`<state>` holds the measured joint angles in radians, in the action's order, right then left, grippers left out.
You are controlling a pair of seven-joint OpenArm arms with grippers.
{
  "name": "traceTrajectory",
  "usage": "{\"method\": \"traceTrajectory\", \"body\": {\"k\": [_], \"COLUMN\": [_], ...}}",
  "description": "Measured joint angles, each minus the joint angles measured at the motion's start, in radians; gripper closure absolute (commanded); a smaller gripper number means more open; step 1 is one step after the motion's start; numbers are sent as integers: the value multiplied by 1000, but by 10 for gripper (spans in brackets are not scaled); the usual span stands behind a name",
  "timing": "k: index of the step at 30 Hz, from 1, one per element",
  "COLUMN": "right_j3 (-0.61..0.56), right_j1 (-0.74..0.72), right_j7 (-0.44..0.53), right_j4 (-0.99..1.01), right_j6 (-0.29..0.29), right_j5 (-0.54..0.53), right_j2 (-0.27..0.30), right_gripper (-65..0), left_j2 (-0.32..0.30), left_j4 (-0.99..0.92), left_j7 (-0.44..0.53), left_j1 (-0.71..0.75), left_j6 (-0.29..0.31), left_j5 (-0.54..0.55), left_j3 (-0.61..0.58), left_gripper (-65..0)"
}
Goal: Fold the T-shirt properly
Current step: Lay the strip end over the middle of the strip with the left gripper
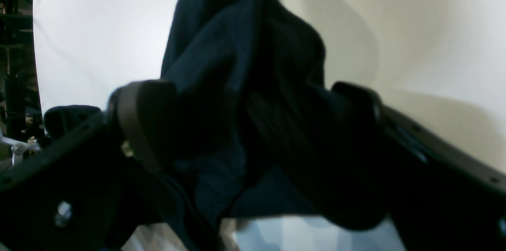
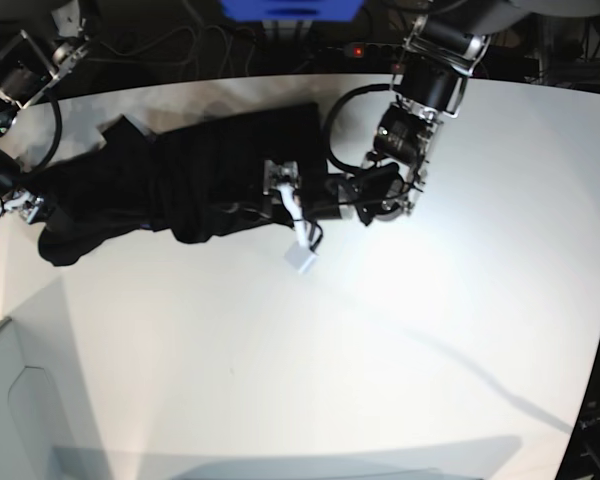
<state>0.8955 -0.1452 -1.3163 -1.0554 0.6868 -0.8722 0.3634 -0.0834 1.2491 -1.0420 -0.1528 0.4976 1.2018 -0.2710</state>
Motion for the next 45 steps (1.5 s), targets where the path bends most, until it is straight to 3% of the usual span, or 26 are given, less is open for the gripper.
{"method": "traceTrajectory", "body": {"k": [17, 29, 31, 36, 41, 43, 45], "right_j3": [-5, -2, -3, -19, -59, -59, -59], "right_j1": [8, 8, 8, 9, 8, 8, 7], "right_j7": [-8, -18, -22, -23, -19, -19, -19], "right_j4": [3, 3, 3, 3, 3, 3, 3], "right_j6": [0, 0, 0, 0, 0, 0, 0], "right_j5": [19, 19, 19, 19, 18, 18, 19], "right_j2": [-17, -23, -32, -32, -31, -31, -31], "right_gripper": [-228, -190, -157, 0, 0, 0, 0], "left_j2": [0, 0, 0, -36, -68, -85, -103], "left_j4": [0, 0, 0, 12, 113, 170, 216], "left_j7": [0, 0, 0, 3, 3, 5, 4], "left_j1": [0, 0, 0, -1, -1, -2, 5], "left_j6": [0, 0, 0, 0, 0, 0, 0], "left_j5": [0, 0, 0, 1, 1, 0, 0], "left_j3": [0, 0, 0, 2, 1, 2, 14], "left_gripper": [-524, -524, -524, -523, -520, -479, -397]}}
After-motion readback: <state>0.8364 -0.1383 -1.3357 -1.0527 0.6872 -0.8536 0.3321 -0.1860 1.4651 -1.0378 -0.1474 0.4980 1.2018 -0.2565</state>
